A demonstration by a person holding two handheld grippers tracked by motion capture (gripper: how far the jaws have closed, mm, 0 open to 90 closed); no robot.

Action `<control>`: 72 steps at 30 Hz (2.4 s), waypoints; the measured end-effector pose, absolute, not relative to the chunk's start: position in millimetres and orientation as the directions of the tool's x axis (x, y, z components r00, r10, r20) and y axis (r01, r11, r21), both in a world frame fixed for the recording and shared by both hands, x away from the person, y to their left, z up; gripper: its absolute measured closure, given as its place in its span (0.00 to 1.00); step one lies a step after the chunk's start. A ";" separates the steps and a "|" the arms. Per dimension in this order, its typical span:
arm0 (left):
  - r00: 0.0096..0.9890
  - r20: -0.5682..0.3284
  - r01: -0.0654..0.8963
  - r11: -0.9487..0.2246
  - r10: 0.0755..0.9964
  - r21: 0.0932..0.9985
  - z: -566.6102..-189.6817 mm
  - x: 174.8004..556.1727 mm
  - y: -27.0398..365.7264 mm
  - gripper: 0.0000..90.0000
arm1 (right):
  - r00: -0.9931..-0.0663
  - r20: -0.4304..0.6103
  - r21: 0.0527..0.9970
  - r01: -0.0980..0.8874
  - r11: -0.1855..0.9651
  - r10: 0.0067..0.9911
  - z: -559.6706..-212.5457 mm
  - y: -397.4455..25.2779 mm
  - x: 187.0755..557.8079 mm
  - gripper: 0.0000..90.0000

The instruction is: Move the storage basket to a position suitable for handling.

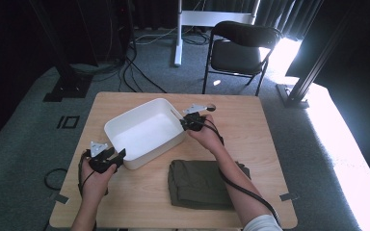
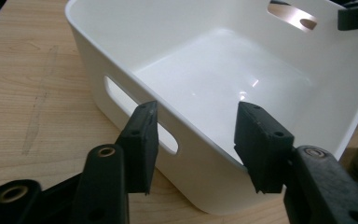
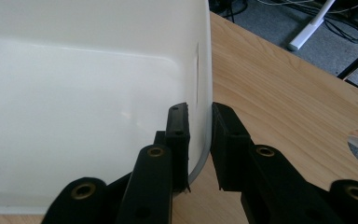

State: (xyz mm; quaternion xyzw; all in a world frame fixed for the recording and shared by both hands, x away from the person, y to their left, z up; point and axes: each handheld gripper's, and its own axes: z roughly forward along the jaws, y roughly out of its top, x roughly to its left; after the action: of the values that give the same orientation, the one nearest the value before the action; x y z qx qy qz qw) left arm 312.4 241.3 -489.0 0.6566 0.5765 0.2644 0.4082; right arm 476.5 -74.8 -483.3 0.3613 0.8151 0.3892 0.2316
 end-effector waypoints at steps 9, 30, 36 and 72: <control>0.195 -0.117 0.538 -0.007 0.974 0.843 -488.9 315.6 238.5 0.65 | -0.621 -0.097 0.798 0.418 0.433 0.778 -482.8 -80.4 472.0 0.86; 0.220 -0.126 0.542 -0.014 0.967 0.840 -490.3 331.6 222.6 0.67 | -0.590 -0.081 0.794 0.450 0.410 0.803 -482.4 -108.0 459.0 0.85; 0.228 -0.141 0.543 -0.006 0.963 0.839 -491.1 336.9 216.4 0.68 | -0.569 -0.077 0.788 0.468 0.400 0.818 -481.3 -117.6 456.6 0.85; 0.289 -0.134 0.544 -0.047 0.948 0.838 -497.6 375.1 172.4 0.68 | -0.478 -0.059 0.801 0.501 0.327 0.876 -481.3 -171.9 439.6 0.87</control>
State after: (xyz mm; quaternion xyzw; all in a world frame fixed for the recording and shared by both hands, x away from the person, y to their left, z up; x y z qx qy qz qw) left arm 375.1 172.4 -497.6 0.6827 0.5463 0.2394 0.4221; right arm 439.6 -171.9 -481.3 0.4446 0.7747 0.3726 0.2516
